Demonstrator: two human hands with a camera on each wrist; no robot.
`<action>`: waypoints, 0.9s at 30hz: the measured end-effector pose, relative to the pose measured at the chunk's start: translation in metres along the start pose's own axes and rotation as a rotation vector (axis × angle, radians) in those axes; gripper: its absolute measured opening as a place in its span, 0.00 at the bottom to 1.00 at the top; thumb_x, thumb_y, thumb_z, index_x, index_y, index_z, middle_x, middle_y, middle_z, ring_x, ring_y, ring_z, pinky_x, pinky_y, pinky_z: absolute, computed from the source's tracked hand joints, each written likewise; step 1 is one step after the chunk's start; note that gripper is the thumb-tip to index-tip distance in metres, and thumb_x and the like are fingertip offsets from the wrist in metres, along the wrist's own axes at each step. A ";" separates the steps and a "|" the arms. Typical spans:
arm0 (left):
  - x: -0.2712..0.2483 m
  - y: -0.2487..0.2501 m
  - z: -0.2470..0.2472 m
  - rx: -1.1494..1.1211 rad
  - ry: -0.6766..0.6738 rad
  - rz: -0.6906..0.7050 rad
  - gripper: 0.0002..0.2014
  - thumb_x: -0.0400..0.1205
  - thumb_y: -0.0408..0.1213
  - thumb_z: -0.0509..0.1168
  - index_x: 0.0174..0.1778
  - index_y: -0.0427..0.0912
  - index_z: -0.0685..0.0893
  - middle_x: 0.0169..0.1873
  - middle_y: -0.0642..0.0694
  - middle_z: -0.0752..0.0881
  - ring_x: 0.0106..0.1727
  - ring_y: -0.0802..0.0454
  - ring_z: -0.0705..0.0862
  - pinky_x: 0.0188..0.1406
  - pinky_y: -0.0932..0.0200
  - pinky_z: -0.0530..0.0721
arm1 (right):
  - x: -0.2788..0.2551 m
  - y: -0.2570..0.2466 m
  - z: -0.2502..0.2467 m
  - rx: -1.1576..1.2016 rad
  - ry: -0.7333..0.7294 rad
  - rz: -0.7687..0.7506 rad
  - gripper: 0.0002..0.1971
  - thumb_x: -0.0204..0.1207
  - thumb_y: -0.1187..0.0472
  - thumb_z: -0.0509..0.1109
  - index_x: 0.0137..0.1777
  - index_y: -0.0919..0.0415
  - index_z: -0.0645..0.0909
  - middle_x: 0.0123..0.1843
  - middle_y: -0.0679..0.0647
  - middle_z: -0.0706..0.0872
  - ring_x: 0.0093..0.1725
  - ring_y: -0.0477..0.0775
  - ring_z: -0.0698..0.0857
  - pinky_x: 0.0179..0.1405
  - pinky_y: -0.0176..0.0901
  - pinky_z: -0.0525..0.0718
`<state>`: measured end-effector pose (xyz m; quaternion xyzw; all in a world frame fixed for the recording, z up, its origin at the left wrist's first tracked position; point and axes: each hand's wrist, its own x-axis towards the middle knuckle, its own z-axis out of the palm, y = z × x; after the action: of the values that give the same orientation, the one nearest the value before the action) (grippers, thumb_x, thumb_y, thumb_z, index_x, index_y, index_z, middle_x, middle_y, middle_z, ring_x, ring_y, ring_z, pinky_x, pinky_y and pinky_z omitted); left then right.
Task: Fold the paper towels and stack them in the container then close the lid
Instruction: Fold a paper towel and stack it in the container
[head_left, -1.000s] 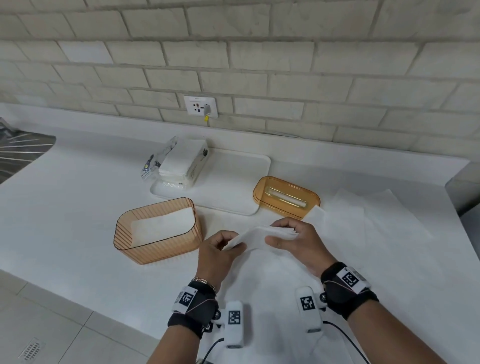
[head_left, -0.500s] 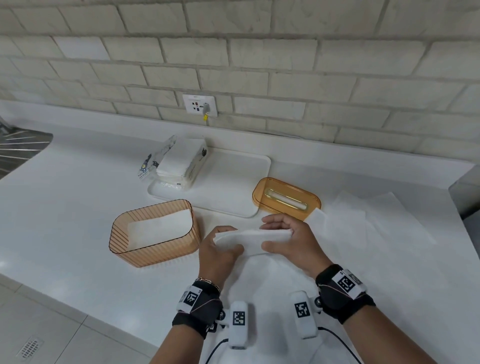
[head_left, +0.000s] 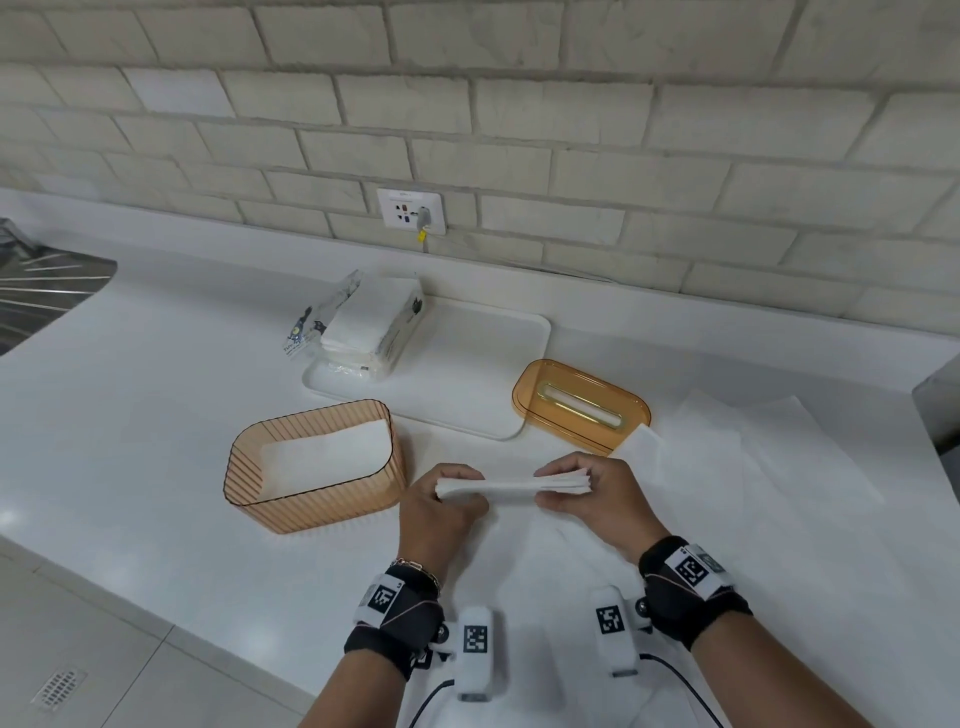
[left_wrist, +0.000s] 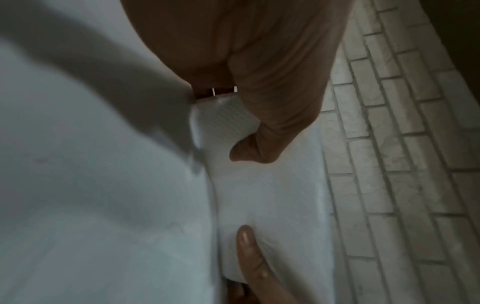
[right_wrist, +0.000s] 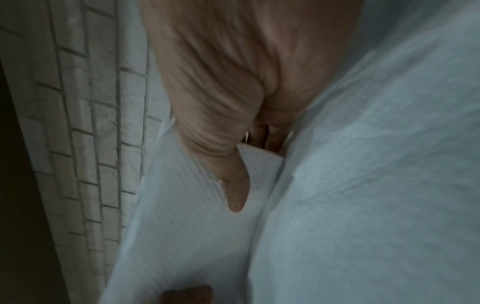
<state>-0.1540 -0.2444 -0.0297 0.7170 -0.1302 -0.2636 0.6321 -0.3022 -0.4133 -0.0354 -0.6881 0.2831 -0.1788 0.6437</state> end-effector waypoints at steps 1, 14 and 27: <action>0.000 -0.002 0.000 0.003 -0.015 -0.003 0.17 0.71 0.17 0.77 0.39 0.47 0.94 0.32 0.43 0.91 0.33 0.46 0.85 0.34 0.53 0.84 | 0.001 0.003 0.000 -0.027 -0.005 -0.010 0.13 0.68 0.73 0.87 0.48 0.58 0.95 0.49 0.53 0.96 0.51 0.52 0.93 0.50 0.39 0.90; 0.001 0.014 -0.002 -0.009 -0.117 0.013 0.12 0.73 0.21 0.81 0.42 0.44 0.95 0.40 0.44 0.96 0.42 0.49 0.93 0.46 0.61 0.91 | 0.007 -0.011 -0.002 -0.107 -0.012 0.011 0.11 0.72 0.63 0.87 0.52 0.50 0.94 0.51 0.45 0.97 0.55 0.46 0.94 0.57 0.41 0.90; -0.001 0.021 -0.026 0.172 -0.170 0.071 0.14 0.76 0.44 0.84 0.54 0.46 0.94 0.47 0.53 0.97 0.51 0.53 0.95 0.57 0.50 0.92 | 0.005 -0.032 0.010 -0.081 -0.069 -0.013 0.15 0.75 0.68 0.83 0.59 0.53 0.93 0.56 0.46 0.96 0.59 0.48 0.94 0.60 0.46 0.91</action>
<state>-0.1374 -0.2253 -0.0070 0.7386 -0.2309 -0.2887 0.5637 -0.2872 -0.4081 -0.0057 -0.7213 0.2633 -0.1477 0.6233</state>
